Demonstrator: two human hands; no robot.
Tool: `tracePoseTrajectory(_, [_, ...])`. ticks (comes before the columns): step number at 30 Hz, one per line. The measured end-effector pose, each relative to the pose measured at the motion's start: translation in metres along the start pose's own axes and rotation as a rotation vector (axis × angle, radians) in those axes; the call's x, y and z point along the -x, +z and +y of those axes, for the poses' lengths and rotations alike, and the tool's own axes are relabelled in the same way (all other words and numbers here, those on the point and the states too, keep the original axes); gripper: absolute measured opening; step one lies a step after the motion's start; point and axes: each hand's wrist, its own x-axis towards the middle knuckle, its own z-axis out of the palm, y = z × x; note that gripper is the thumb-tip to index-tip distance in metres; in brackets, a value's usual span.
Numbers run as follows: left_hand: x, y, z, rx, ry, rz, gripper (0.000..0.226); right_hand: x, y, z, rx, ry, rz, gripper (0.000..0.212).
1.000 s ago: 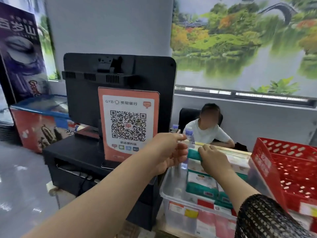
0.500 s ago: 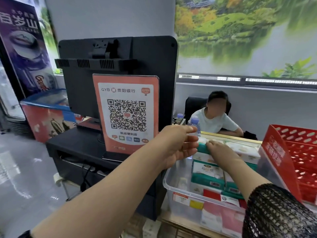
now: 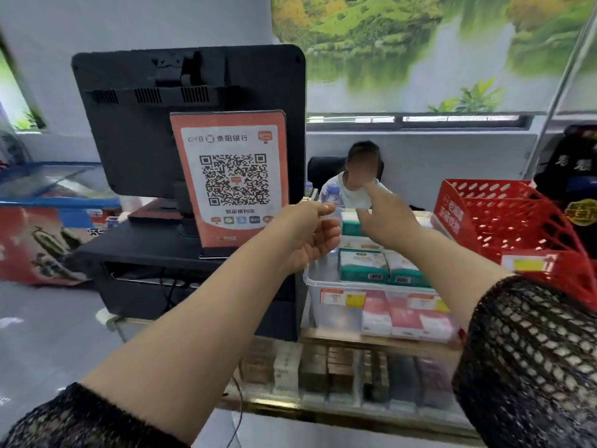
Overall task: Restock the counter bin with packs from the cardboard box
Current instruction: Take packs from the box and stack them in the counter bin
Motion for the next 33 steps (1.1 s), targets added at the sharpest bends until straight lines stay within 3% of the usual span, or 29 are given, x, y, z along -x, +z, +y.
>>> tracePoseTrajectory(10, [0.059, -0.018, -0.029, -0.008, -0.04, -0.009, 0.015, 0.103, -0.045, -0.068, -0.337, 0.3, 0.123, 0.023])
tracePoseTrajectory(18, [0.107, -0.043, -0.074, -0.079, 0.023, 0.112, 0.011, 0.167, -0.046, -0.098, -0.61, 0.434, 0.084, 0.038])
tracePoseTrajectory(22, [0.128, -0.048, -0.131, -0.16, 0.012, 0.152, 0.007, 0.218, -0.019, -0.094, -0.717, 0.444, 0.114, 0.029])
tracePoseTrajectory(26, [0.136, -0.064, -0.231, -0.33, -0.115, 0.193, 0.01, 0.29, 0.039, -0.071, -0.72, 0.474, -0.006, 0.024])
tracePoseTrajectory(29, [0.128, -0.082, -0.307, -0.38, -0.215, 0.211, 0.009, 0.337, 0.094, -0.046, -0.743, 0.534, -0.118, 0.028])
tracePoseTrajectory(33, [0.094, -0.119, -0.399, -0.387, -0.306, 0.256, 0.009, 0.377, 0.176, -0.015, -0.762, 0.609, -0.194, 0.019])
